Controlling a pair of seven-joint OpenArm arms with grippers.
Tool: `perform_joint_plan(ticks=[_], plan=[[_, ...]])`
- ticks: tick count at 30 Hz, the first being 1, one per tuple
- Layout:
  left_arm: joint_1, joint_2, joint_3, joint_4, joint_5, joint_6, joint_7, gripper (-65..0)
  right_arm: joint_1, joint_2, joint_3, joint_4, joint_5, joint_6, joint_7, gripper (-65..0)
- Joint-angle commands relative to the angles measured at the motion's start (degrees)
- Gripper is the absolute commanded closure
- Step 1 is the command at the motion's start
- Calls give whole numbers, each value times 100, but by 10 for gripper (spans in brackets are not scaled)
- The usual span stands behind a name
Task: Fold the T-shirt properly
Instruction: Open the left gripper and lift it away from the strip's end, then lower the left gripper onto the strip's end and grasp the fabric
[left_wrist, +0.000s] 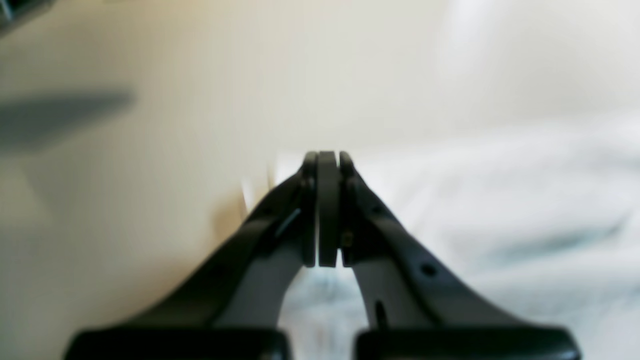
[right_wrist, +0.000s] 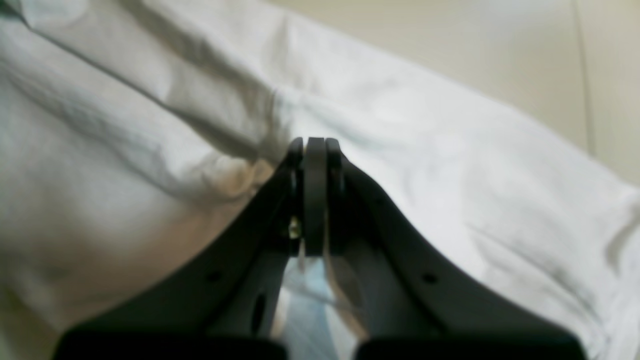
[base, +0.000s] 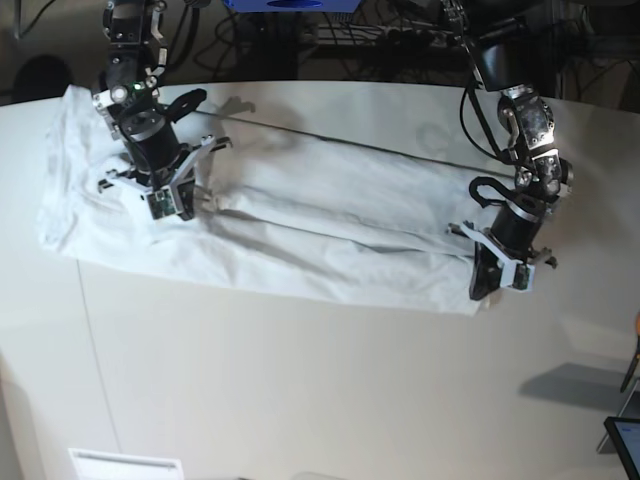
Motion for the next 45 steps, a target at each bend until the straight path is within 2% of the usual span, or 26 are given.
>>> perform_joint_plan(ticks=[1, 5, 9, 20, 23, 26, 28, 31, 32, 35, 37, 40, 45], plan=[[-98, -105, 38, -66, 41, 32, -126, 0, 86, -3, 65, -8, 33, -5, 147, -10], [-106, -140, 38, -444, 252, 32, -126, 0, 323, -99, 434, -369, 42, -5, 147, -10], [-115, -378, 38, -699, 216, 32, -126, 0, 446, -108, 777, -773, 42, 22, 156, -10], [-124, -562, -6, -154, 199, 32, -82, 0, 543, -108, 953, -1081, 42, 39, 165, -10], [-80, -518, -569, 304, 199, 32, -65, 0, 543, -117, 944, -1072, 42, 39, 165, -10], [-124, -518, -1114, 629, 146, 32, 560, 0, 543, -117, 944, -1072, 42, 39, 165, -10], [-133, -597, -1448, 761, -249, 32, 1166, -3, 543, -117, 944, -1072, 42, 39, 165, -10], [-62, -1125, -1641, 875, -1278, 32, 2072, -29, 534, -126, 935, -1072, 42, 39, 165, -10], [-62, -1310, -1659, 875, -1630, 32, 2353, -55, 534, -126, 935, -1072, 42, 39, 165, -10], [122, -1837, -1694, 875, -2667, 32, 3197, -207, 534, -126, 935, -1072, 42, 39, 165, -10], [272, -2048, -1694, 875, -3300, 32, 3302, -291, 534, -126, 935, -1072, 42, 39, 165, -10], [544, -2224, -1650, 840, -4206, 32, 3329, -364, 534, -126, 935, -1072, 42, 39, 165, -10], [421, -2233, -1483, 110, -5269, 32, 3935, -385, 534, -126, 935, -1072, 42, 39, 165, -10]])
